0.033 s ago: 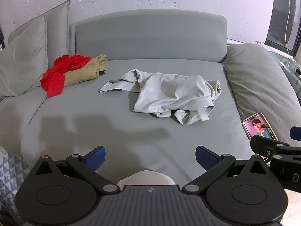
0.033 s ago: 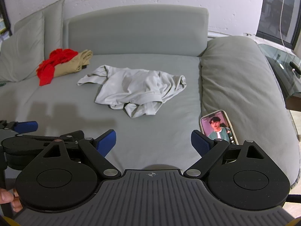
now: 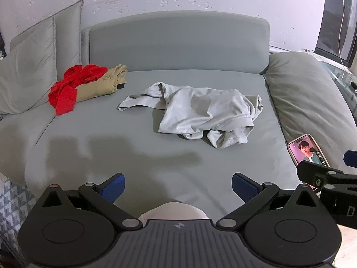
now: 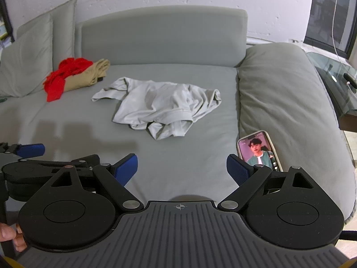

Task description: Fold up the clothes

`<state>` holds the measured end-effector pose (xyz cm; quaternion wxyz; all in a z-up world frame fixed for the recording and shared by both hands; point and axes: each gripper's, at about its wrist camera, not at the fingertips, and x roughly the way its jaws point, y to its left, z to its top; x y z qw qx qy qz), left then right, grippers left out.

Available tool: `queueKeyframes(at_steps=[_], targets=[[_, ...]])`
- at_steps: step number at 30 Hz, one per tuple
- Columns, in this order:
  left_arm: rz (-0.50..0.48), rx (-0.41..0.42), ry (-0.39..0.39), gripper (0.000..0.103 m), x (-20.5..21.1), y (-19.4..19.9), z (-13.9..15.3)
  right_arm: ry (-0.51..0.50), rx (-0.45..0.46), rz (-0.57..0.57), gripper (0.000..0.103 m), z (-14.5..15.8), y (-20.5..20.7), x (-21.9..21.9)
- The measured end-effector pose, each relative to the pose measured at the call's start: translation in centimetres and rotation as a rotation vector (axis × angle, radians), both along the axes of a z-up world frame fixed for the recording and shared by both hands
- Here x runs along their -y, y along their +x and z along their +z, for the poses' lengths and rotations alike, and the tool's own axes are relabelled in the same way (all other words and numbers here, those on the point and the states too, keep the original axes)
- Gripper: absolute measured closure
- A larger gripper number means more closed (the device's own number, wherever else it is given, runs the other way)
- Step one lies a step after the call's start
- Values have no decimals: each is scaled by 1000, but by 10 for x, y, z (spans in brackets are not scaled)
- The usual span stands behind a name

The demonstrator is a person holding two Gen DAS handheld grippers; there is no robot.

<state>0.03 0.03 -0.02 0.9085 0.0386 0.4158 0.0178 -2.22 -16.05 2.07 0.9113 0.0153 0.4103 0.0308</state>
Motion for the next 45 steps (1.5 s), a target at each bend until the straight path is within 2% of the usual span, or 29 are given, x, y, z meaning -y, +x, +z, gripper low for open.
queueKeyframes(at_steps=[45], targets=[[0, 0, -33, 1, -4, -3, -1, 0, 4, -3, 12, 0, -2, -1]])
